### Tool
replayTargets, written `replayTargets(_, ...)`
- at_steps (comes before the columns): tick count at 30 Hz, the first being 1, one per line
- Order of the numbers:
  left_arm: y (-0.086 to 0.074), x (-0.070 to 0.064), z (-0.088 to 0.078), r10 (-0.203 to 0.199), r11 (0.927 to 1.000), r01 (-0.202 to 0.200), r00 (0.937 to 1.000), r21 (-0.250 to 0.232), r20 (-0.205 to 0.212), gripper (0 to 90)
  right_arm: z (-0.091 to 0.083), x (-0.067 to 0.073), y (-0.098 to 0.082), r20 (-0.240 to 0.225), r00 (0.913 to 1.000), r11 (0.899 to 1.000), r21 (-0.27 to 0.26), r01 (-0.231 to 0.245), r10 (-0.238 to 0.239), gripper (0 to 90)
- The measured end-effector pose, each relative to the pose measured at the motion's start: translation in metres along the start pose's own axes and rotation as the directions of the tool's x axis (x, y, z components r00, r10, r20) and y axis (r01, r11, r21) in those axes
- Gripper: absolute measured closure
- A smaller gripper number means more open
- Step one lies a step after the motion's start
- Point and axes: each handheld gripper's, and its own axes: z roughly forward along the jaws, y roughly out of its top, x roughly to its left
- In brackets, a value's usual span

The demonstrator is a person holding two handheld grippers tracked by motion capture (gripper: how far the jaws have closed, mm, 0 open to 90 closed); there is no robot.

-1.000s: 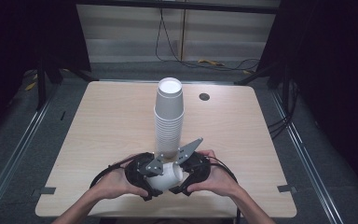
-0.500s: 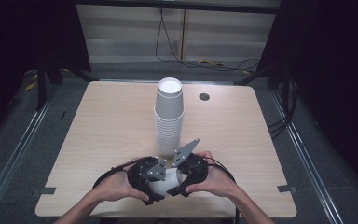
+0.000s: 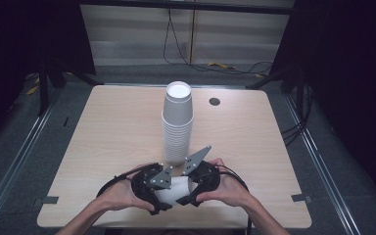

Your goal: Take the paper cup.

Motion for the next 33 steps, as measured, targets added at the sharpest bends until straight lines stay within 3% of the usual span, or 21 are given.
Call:
replayTargets(13,-0.004,0.001,-0.006,0.014,0.9983,-0.015,0.9998,-0.056,-0.011,12.4,0.0,-0.001,-0.001,-0.002,1.0,1.0,0.001,-0.002,0.002,22.3)
replayTargets(16,-0.004,0.003,-0.006,-0.034,0.9971,0.035,0.9994,-0.068,0.005,12.5,-0.002,0.0,0.0,0.004,1.0,1.0,0.013,0.006,-0.006,22.4)
replayTargets(22,-0.005,0.006,-0.014,-0.054,0.987,0.055,0.9985,-0.151,0.008,14.0,-0.004,-0.001,-0.002,0.021,0.9997,1.0,0.008,0.008,-0.008,22.4)
replayTargets(30,-0.008,0.008,-0.021,-0.06,0.9783,0.055,0.998,-0.2,-0.019,15.7,-0.008,-0.004,-0.01,0.029,0.9995,1.0,-0.005,-0.015,0.015,22.2)
replayTargets(33,-0.01,0.01,-0.026,-0.076,0.9696,0.068,0.9969,-0.235,-0.024,15.7,-0.009,-0.007,-0.012,0.037,0.9992,1.0,-0.017,-0.015,0.016,22.2)
